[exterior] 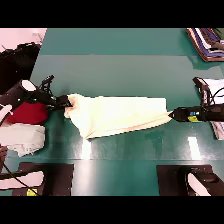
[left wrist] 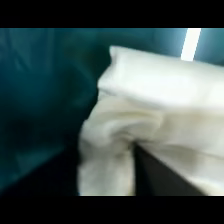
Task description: Fold the shirts.
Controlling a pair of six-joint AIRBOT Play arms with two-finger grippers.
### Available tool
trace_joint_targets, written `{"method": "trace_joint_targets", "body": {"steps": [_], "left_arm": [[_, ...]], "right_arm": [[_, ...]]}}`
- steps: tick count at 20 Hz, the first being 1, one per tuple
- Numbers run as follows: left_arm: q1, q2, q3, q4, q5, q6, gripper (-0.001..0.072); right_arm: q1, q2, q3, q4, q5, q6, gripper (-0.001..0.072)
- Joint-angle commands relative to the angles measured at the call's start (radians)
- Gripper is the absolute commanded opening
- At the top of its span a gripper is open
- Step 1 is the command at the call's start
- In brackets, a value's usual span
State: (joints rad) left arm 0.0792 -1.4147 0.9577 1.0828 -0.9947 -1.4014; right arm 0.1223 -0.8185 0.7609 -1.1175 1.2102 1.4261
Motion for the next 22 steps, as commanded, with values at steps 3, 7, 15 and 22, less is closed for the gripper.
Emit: {"method": "trace_joint_targets", "body": {"steps": [3, 7, 15, 22], "left_arm": [[0.000, 0.010, 0.067, -0.017, -0.024, 0.002, 0.0025], [0.000, 0.188, 0.246, -0.009, -0.016, -0.005, 0.0025], [0.000, 0.555, 0.811, 0.017, -0.017, -0.005, 0.0025], [0.000, 0.597, 1.049, 0.020, -0.145, -0.048, 0.0025]], "right_arm": [[0.000, 0.000, 0.022, -0.005, -0.007, 0.006, 0.0017], [0.000, 0.000, 0.203, -0.076, -0.011, 0.005, 0.0017], [0.000, 0.011, 0.642, -0.118, 0.018, 0.005, 0.0017], [0.000, 0.056, 0.856, -0.298, 0.267, 0.054, 0.0017]]}}
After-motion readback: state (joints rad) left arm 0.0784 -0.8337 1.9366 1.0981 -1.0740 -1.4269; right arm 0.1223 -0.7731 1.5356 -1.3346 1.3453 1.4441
